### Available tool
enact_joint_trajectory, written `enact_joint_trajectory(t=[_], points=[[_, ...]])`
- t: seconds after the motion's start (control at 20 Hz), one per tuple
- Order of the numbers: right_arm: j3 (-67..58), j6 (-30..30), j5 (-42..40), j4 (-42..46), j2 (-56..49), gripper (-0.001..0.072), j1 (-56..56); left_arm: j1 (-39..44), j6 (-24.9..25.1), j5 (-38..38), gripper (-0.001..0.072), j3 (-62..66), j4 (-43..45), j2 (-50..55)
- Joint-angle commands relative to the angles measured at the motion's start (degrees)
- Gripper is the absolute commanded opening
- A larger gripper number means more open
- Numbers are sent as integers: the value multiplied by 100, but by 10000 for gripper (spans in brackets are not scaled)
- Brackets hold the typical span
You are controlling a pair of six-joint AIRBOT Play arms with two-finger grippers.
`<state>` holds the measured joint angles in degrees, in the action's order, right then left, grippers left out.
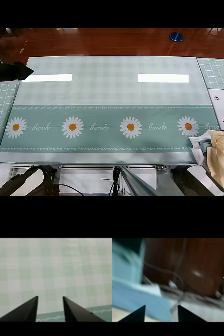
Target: Fold the shirts.
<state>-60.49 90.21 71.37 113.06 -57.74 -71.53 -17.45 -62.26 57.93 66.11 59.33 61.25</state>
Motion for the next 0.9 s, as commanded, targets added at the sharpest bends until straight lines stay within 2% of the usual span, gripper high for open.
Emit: enact_joint_trajectory(t=[0.0,0.05,0.1,0.2,0.3,0.4,0.55,0.6,0.65,0.85], points=[[-2691,-490,-1757,-4144,-916,424,846,2,33,-570,475,44,7,33],[-3383,-728,-1821,-4870,-1298,424,1519,39,116,-723,476,90,13,72],[-3917,-789,-1587,-5053,-1674,424,2280,125,157,-761,475,166,15,168],[-4402,-846,-662,-4631,-2326,425,3976,442,149,-562,475,321,26,431],[-4400,-951,592,-3283,-2857,427,5582,879,-63,-273,475,407,142,684],[-4356,-863,1478,-1646,-3327,430,6793,1375,-756,-4,475,424,951,879],[-3847,-632,1394,-1906,-3519,433,7486,2109,-1084,688,493,422,2162,1169],[-3622,-612,1333,-1943,-3504,433,7571,2245,-1220,813,577,422,2262,1241],[-3410,-595,1305,-1963,-3488,433,7591,2310,-1384,837,621,422,2260,1292],[-2931,-584,1051,-2052,-3143,433,7464,2275,-1453,649,619,428,2260,1311]])
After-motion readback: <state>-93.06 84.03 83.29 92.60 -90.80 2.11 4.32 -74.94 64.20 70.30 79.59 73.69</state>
